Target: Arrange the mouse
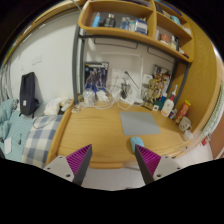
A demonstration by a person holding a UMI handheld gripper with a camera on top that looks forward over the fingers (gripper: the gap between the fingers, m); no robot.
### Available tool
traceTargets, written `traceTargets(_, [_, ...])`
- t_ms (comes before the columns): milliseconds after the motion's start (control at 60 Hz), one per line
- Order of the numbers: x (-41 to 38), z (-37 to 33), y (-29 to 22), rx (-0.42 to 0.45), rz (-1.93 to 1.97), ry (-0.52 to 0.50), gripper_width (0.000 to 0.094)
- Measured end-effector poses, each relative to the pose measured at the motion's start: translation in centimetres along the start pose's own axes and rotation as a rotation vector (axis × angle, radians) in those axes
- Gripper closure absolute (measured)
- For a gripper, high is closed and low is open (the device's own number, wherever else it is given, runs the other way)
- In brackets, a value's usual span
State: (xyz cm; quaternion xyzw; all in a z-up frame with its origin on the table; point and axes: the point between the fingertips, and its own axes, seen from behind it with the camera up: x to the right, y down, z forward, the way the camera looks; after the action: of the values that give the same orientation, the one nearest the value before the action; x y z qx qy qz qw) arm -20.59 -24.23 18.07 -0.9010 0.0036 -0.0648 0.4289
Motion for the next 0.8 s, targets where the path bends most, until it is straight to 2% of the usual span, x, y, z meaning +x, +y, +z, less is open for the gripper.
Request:
traceTargets(183, [6.5, 5.1, 4.8, -0.095, 0.012, -0.012, 0.0072])
traceTargets(367, [11.7, 10.7, 7.6, -0.159, 0.015, -0.035, 0.007])
traceTargets(533, [13.0, 16.0, 7.4, -0.153, 0.035, -0.093, 0.008])
traceTargets(800, [11.5, 22.8, 8.6, -0.188, -0.021, -0.185, 0.0092])
